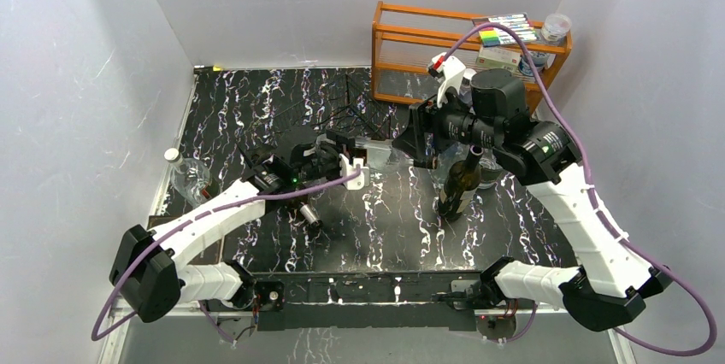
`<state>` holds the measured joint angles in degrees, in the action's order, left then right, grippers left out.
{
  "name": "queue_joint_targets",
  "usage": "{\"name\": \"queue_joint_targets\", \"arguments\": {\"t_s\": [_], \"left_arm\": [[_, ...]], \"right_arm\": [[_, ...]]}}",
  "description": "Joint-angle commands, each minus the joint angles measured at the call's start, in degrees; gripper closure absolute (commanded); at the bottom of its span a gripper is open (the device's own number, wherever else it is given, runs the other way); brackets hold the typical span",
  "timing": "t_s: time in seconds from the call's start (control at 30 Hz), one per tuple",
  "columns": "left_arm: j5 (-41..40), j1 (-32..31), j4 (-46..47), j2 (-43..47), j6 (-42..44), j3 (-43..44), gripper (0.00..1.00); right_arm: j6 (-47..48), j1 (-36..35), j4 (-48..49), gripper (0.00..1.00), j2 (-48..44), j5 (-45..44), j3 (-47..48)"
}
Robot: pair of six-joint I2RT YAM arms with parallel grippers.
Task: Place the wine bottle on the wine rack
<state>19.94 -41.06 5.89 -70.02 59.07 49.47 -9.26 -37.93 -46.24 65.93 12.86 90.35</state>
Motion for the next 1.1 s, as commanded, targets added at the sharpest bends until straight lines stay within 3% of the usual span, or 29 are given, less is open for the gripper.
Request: {"name": "queue_joint_targets", "arguments": {"t_s": [0.0,0.37,0.83,0.97,1.07], "left_arm": [[-2.5,-0.4,4.2,4.6,13.6,4.9,1.0],[-4.5,-1.1,16.0,4.8,25.1,-1.1,1.0],[0.1,-1.3,19.3,8.4,23.2,-2.0,1.0],[1.2,-1.4,19.7,8.6,22.6,-2.0,1.0],[1.4,-1.4,19.7,8.3,22.3,-1.7,1.0]], "right_arm": [[0.6,-0.2,-1.2,0.16,0.8,-2.6,1.2],[2.9,-0.2,-1.9,0.13,2.5,-0.3,-4.0],[5.8,-0.2,-3.7,0.02,3.3,2.4,-10.4],[6.1,-0.3,-3.0,0.07,5.4,5.2,-9.2],[6.2,-0.3,-2.7,0.16,7.2,7.3,-7.8]]}}
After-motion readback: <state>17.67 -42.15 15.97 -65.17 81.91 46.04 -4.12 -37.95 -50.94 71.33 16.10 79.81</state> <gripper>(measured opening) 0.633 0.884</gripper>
